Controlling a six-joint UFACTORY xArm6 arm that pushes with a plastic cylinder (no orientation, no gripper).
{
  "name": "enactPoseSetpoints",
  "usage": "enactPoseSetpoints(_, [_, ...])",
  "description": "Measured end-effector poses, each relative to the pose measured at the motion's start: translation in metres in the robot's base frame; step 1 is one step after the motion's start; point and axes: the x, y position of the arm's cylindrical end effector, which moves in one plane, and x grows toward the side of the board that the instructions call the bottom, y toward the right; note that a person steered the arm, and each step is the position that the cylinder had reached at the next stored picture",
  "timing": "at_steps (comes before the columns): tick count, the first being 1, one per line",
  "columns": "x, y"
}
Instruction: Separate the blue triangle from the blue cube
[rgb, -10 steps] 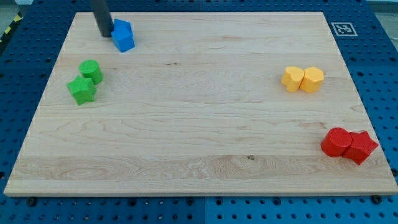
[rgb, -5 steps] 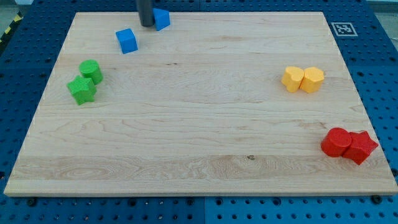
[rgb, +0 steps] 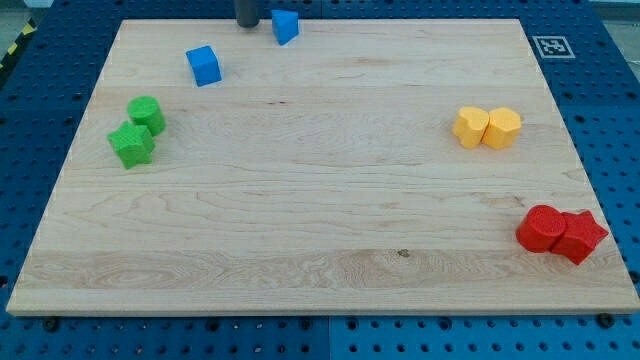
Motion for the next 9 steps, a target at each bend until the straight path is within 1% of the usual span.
enactPoseSetpoints(2, [0.001,0.027])
enactPoseSetpoints(3, [0.008,0.021])
enactPoseSetpoints(4, [0.019,-0.004])
enactPoseSetpoints(9, [0.018,0.016])
